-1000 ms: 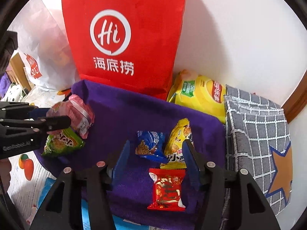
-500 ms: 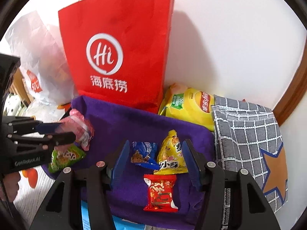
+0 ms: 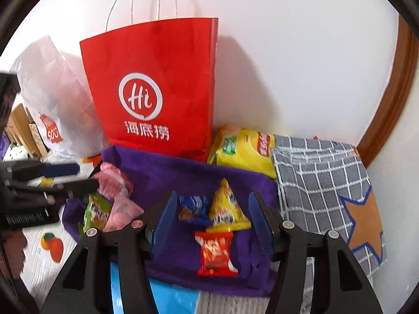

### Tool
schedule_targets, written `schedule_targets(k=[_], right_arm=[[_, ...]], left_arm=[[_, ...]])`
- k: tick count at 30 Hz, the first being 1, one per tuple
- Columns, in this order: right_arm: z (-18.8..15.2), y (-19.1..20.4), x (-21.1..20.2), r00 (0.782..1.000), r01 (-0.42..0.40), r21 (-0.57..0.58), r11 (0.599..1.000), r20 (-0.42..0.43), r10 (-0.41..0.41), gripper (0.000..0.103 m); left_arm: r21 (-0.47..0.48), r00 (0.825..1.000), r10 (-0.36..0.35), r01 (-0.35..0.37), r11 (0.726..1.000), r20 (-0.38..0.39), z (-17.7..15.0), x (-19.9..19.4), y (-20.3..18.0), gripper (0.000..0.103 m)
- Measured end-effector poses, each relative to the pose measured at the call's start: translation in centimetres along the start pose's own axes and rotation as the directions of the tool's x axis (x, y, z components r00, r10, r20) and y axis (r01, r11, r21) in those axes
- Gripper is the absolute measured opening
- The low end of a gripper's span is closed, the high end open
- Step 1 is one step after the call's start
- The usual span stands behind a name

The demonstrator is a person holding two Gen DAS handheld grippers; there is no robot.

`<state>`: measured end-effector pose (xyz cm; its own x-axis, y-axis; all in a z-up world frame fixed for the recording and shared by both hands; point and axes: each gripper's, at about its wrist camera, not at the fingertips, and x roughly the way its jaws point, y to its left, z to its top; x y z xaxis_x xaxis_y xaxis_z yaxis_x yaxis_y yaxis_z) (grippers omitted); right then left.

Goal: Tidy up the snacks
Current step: 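Move both tools back toward the snack pile beside the tissue pack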

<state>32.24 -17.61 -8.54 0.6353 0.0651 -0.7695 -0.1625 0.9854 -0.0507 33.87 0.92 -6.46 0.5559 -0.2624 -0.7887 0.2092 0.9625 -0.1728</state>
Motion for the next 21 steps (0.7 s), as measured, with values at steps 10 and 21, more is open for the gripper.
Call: schedule_targets(k=[10,21], right_arm=[[-4.6,-0.7,-6.6,1.000,0.013,0.037,0.999,0.021,-0.014,0.057],[-10.3,1.1,-7.5,0.998,0.053,0.080,0.995,-0.046,-0.049,0.057]], left_arm=[[-0.005,0.998,-0.001,0.001,1.000,0.062,-1.5,-5.8,-0.4,0.054],[-0.024,0.998,0.054,-0.054,0.998,0.026,-6.8,-9.2,2.8,0.054]])
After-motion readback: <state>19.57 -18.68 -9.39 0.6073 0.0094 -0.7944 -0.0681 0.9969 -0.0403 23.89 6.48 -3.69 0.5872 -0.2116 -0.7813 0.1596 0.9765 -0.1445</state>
